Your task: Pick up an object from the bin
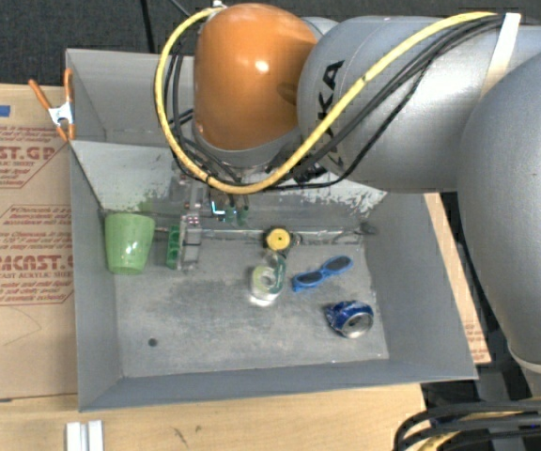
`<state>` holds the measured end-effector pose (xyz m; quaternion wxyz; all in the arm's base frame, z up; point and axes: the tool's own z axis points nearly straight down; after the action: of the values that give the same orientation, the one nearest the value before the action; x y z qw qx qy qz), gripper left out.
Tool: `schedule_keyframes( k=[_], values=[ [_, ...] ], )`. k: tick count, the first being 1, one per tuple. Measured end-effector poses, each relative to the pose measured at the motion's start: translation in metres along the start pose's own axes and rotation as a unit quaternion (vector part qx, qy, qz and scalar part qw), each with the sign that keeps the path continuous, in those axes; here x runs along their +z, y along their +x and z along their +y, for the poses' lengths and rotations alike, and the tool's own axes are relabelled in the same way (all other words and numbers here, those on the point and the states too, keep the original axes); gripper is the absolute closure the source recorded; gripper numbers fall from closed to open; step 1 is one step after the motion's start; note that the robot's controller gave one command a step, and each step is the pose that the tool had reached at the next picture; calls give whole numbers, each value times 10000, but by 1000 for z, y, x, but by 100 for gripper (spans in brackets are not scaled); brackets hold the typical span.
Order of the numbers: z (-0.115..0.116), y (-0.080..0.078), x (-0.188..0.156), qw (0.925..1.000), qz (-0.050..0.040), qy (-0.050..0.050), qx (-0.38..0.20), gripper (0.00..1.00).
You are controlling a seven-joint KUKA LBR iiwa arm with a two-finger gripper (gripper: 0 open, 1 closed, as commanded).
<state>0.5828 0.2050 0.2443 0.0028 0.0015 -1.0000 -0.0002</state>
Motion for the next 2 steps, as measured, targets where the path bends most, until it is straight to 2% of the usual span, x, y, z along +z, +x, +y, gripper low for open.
schedule_keyframes(
  k=[1,2],
  values=[
    [-36,-7,178,9966,-31,-5,827,0],
    [-59,-10,143,9997,-50,1,256,0]
  ],
)
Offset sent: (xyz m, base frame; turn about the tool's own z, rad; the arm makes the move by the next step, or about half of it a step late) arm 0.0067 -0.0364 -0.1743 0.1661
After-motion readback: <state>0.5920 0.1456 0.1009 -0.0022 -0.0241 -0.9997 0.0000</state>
